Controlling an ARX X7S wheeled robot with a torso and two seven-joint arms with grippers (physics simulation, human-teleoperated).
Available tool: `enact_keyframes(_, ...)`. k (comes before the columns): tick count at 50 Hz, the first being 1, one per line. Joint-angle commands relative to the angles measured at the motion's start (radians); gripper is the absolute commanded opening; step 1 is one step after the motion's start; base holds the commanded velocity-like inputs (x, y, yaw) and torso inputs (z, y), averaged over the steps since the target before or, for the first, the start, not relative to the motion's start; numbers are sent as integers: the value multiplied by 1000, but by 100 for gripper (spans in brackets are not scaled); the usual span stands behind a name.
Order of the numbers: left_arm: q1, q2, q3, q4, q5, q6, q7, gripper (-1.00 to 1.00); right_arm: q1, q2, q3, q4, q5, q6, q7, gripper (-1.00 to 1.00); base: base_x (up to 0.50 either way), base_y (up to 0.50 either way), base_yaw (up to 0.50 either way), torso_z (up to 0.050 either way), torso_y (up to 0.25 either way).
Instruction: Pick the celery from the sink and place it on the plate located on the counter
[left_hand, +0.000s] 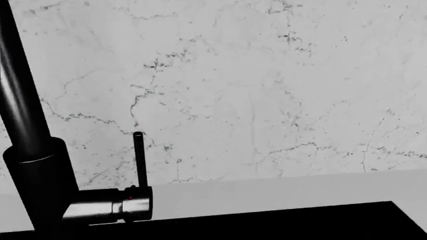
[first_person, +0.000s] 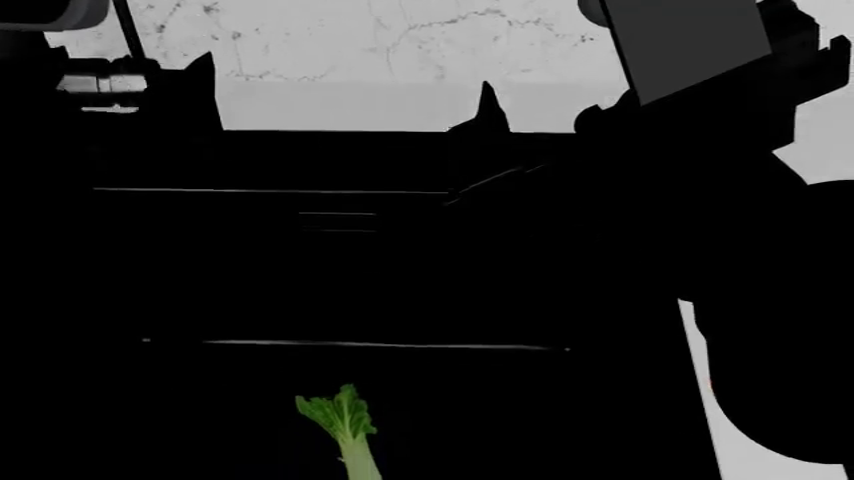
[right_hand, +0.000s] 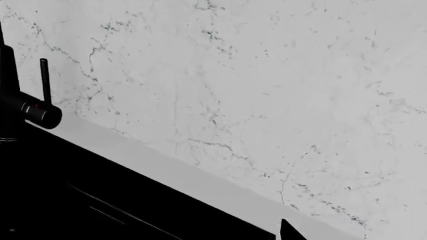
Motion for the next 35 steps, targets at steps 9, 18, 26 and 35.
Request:
enact_keyframes(9, 3, -3, -7, 0, -39, 9, -19, 100, 0, 7, -17, 12, 6, -14, 3, 100, -1, 0, 0, 0, -211)
enact_keyframes(18, 2, -8, -12, -8, -66, 13, -41, 100, 3, 13, -31, 20, 17, -25, 10, 100, -1, 0, 0, 0, 0)
enact_keyframes(26, 0, -14, -19, -15, -92, 12, -62, 100, 9, 7, -53, 37, 29, -23, 24, 100, 0, 0, 0, 0, 0)
enact_keyframes(35, 3, -20, 1, -29, -120, 45, -62, 100, 116, -67, -45, 302, 393, 93, 240, 100, 0, 0, 0, 0, 0)
